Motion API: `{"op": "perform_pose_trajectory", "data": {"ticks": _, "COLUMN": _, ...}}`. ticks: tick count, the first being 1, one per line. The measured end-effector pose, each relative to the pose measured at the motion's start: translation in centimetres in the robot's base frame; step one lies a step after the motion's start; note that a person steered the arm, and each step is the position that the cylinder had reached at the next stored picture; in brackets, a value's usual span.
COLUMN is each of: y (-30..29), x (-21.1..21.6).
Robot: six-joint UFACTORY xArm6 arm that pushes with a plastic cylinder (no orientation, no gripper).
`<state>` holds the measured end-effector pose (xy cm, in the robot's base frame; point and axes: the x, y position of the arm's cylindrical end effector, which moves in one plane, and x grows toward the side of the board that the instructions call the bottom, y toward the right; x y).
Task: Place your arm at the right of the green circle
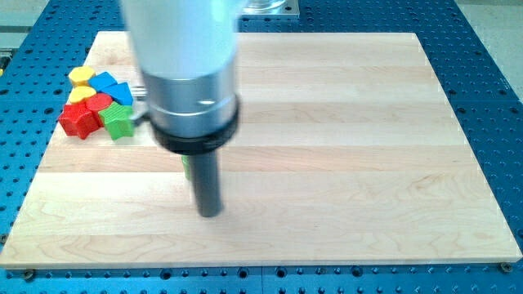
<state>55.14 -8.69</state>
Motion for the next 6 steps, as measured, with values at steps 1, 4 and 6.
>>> {"op": "perform_pose_trajectory", "data": {"ticks": 1, "y": 0.5, "x": -6.3}}
{"op": "perform_pose_trajectory", "data": {"ticks": 4, "y": 10.6, "x": -15.5}}
{"op": "perform_pose_trajectory", "data": {"ticks": 6, "y": 7.3, "x": -20.7}}
